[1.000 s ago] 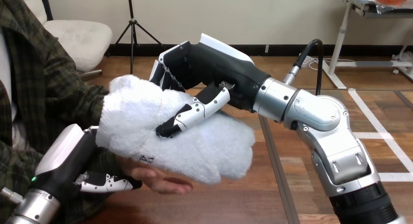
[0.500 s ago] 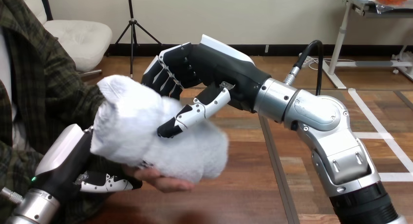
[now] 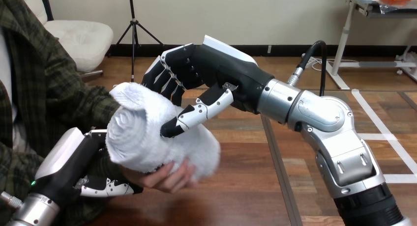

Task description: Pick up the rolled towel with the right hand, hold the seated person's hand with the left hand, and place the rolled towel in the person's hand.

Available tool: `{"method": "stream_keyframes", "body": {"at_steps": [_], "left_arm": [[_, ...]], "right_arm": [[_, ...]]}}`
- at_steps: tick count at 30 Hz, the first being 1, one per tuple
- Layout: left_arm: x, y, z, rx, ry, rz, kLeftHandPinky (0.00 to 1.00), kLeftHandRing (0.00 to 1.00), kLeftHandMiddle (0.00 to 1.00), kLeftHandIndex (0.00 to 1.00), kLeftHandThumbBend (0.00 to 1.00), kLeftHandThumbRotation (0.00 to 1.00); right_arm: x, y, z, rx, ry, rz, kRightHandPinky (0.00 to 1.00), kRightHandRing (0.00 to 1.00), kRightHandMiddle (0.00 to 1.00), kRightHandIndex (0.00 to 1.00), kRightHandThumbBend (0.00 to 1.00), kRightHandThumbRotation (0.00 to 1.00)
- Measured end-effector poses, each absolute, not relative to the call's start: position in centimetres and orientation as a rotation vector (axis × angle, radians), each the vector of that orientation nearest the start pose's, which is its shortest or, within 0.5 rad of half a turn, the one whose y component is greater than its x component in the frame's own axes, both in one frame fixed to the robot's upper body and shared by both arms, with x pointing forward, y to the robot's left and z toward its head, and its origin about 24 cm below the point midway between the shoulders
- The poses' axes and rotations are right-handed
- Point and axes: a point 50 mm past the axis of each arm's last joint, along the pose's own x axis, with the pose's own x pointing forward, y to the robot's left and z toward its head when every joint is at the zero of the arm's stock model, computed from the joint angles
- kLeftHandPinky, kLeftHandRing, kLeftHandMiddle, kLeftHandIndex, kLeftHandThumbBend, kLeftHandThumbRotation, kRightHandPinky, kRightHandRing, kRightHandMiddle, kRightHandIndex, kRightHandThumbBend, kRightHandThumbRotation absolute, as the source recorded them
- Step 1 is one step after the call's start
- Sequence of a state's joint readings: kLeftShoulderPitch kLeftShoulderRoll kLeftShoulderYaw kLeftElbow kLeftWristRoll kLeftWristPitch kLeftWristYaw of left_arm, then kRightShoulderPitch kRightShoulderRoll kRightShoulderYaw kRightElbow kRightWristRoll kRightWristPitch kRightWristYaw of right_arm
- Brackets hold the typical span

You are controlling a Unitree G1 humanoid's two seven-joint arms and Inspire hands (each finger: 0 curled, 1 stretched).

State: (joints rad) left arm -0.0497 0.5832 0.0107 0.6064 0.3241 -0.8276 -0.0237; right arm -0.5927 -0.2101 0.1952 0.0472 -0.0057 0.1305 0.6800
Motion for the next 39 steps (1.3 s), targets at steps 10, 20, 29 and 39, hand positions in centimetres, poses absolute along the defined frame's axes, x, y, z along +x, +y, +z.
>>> {"method": "stream_keyframes", "body": {"at_steps": [10, 20, 29, 39], "left_arm": [[23.11, 26.61, 2.75, 0.832, -0.197, -0.278, 0.34, 0.41, 0.49, 0.51, 0.84, 0.17], [22.98, 26.63, 2.68, 0.831, -0.194, -0.28, 0.32, 0.4, 0.49, 0.52, 0.85, 0.15], [22.95, 26.67, 2.66, 0.832, -0.19, -0.276, 0.32, 0.4, 0.49, 0.52, 0.85, 0.16], [22.97, 26.69, 2.66, 0.834, -0.186, -0.273, 0.32, 0.4, 0.49, 0.52, 0.84, 0.16]], "right_arm": [[31.64, -7.38, 16.87, -0.419, -0.286, 0.944, 0.39, 0.5, 0.55, 0.57, 0.89, 0.13], [31.64, -7.54, 16.93, -0.429, -0.297, 0.943, 0.38, 0.5, 0.56, 0.57, 0.88, 0.16], [31.71, -7.67, 16.79, -0.406, -0.292, 0.95, 0.42, 0.52, 0.57, 0.58, 0.86, 0.18], [31.79, -8.04, 16.79, -0.4, -0.295, 0.949, 0.46, 0.55, 0.59, 0.62, 0.87, 0.24]]}}
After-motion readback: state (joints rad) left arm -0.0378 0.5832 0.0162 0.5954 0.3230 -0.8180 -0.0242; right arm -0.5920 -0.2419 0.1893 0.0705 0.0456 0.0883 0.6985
